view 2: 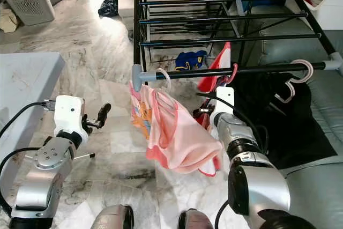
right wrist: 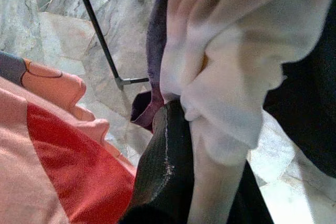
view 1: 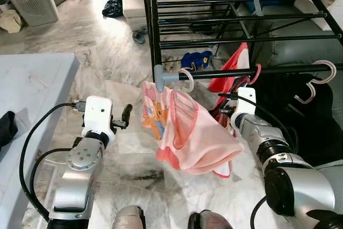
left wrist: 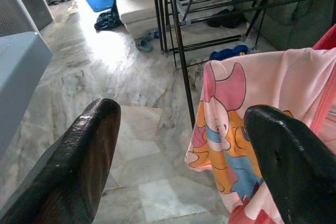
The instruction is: Hang hanger
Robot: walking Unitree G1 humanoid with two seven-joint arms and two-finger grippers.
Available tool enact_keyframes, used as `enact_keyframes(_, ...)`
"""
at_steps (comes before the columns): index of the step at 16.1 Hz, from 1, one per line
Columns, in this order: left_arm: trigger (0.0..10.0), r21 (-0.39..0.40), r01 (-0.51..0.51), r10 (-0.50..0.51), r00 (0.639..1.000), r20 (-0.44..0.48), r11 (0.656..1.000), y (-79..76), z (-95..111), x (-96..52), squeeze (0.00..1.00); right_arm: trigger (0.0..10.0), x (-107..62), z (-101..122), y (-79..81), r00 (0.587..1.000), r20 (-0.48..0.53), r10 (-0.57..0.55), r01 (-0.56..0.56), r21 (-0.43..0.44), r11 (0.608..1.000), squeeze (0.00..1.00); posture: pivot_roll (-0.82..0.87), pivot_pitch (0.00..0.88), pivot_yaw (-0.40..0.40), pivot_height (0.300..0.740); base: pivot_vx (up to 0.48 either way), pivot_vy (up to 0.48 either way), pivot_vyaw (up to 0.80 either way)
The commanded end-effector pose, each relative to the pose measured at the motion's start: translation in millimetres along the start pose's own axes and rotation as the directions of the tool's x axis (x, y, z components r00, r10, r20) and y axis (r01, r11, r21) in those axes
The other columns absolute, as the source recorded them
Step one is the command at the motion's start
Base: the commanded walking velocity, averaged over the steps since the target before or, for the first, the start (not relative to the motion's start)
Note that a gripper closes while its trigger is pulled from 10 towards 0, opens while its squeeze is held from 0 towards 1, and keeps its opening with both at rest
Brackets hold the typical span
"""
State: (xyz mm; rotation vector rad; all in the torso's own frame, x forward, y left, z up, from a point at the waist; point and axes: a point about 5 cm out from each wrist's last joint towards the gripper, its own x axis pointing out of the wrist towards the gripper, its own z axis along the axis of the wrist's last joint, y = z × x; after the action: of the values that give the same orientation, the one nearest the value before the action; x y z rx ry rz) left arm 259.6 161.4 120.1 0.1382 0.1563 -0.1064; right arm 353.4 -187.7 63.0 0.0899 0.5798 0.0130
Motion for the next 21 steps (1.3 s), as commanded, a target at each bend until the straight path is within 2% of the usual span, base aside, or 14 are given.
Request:
enact_keyframes(1, 10.0, -0.009, -0.008, 0.008, 1.0, 0.007, 1.0, 0.5, 4, -1.1, 0.0, 10.0, 0.1, 3, -1.7, 1.0, 0.019, -0.01, 0.009, 0.023, 1.0, 0.26, 0.1, 0.084, -0.009, 0.74, 0.0, 0.0, 0.0)
enact_keyframes(2, 10.0, -0.013, -0.004, 0.004, 1.0, 0.008, 1.0, -0.5, 4, -1.1, 0.0, 10.0, -0.3, 5, -3.5, 0.999, 0.034, -0.012, 0.011, 0.03, 0.999, 1.0, 0.1, 0.079, -0.01, 0.74, 0.0, 0.0, 0.0)
enact_keyframes(6, 10.0, -0.03, -0.006, 0.007, 1.0, 0.016, 1.0, -2.9, 7, 2.7, 0.0, 10.0, -5.7, 9, -13.9, 0.987, 0.155, -0.048, 0.057, -0.056, 0.997, 1.0, 0.09, 0.074, -0.013, 0.74, 0.0, 0.0, 0.0)
enact_keyframes(8, 10.0, -0.038, -0.006, 0.007, 1.0, 0.024, 0.999, -4.9, 9, 4.8, 0.0, 10.0, -9.9, 2, -18.0, 0.98, 0.188, -0.072, 0.089, -0.084, 0.992, 1.0, 0.09, 0.073, -0.016, 0.74, 0.0, 0.0, 0.0)
enact_keyframes(9, 10.0, -0.047, -0.005, 0.006, 1.0, 0.024, 0.999, -7.3, 10, 6.2, 0.0, 10.0, -15.2, -3, -18.6, 0.968, 0.236, -0.087, 0.115, -0.11, 0.987, 1.0, 0.08, 0.072, -0.019, 0.74, 0.0, 0.0, 0.0)
enact_keyframes(12, 10.0, -0.048, 0.014, -0.013, 1.0, 0.019, 0.999, -14.8, 6, 2.5, 0.0, 10.0, -27.5, -7, -19.2, 0.939, 0.316, -0.137, 0.168, -0.072, 0.983, 1.0, 0.07, 0.067, -0.018, 0.74, 0.0, 0.0, 0.0)
enact_keyframes(14, 10.0, -0.043, 0.034, -0.033, 0.999, 0.024, 0.999, -20.6, 5, 0.8, 0.0, 10.0, -38.2, -3, -12.1, 0.918, 0.385, -0.098, 0.144, -0.093, 0.985, 1.0, 0.06, 0.065, -0.014, 0.74, 0.0, 0.0, 0.0)
enact_keyframes(16, 10.0, -0.045, 0.038, -0.037, 0.999, 0.029, 0.998, -22.6, 7, 2.4, 0.0, 10.0, -48.3, 2, -12.4, 0.888, 0.444, -0.116, 0.187, -0.121, 0.975, 1.0, 0.05, 0.067, -0.012, 0.74, 0.0, 0.0, 0.0)
enact_keyframes(21, 10.0, -0.041, 0.051, -0.049, 0.998, 0.045, 0.998, -24.4, 7, 0.0, 0.0, 10.0, -74.8, -15, -16.2, 0.858, 0.488, -0.164, 0.248, -0.114, 0.962, 1.0, 0.04, 0.072, -0.005, 0.74, 0.0, 0.0, 0.0)
